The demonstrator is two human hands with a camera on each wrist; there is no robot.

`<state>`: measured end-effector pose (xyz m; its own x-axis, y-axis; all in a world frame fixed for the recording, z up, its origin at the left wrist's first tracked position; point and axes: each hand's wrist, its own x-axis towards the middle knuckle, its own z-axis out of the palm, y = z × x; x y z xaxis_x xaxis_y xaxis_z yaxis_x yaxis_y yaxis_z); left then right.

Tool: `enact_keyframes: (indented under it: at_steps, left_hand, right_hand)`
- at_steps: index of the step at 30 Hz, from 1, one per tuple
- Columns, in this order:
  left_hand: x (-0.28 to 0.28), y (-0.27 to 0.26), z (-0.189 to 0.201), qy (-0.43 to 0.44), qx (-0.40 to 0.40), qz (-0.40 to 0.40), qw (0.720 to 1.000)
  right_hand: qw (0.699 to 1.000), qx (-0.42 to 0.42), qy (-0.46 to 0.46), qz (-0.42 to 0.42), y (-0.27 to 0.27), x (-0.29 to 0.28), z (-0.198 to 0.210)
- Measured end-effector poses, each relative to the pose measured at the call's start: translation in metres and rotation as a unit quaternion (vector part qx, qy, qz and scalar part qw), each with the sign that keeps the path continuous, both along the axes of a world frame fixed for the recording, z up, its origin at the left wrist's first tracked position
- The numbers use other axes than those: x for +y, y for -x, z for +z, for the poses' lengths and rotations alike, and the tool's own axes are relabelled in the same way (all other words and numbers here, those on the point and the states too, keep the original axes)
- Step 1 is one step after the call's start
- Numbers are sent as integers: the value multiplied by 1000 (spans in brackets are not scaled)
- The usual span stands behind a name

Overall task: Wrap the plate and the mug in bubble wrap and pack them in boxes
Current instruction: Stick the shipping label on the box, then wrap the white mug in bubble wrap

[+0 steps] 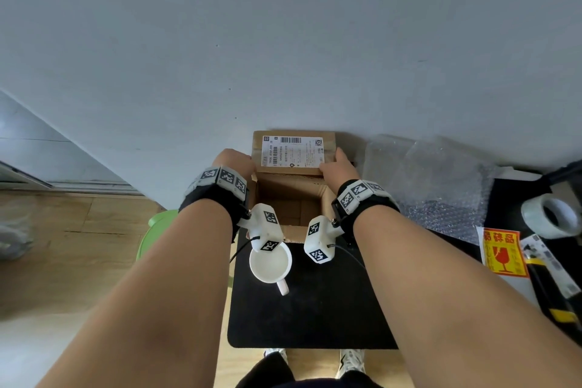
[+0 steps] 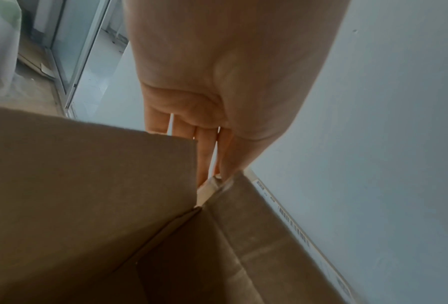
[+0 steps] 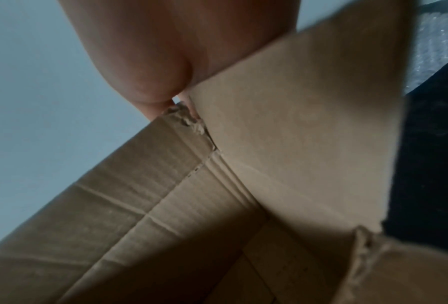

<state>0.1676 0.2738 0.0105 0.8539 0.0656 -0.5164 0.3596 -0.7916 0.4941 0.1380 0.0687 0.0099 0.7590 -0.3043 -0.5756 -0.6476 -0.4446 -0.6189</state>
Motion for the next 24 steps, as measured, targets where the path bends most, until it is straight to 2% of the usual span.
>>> enact_keyframes:
  at_steps: [7, 11, 14, 19, 24]
  left_hand:
    - [-14, 10, 14, -49, -27, 22, 998]
    - [-26, 17, 32, -81, -96, 31, 992]
    - [-41, 29, 47, -100, -152, 5, 983]
    - [-81, 61, 63, -103, -209, -27, 972]
    - [-139, 85, 68, -77, -209, -22, 975]
  right_hand:
    - [998, -31, 58, 20, 3, 5, 5]
    - [995, -62, 70, 25, 8, -1, 16]
    - [993, -91, 69, 38, 16, -12, 27]
    - [987, -122, 71, 76, 43, -44, 46]
    - [983, -127, 100, 87, 74, -105, 54]
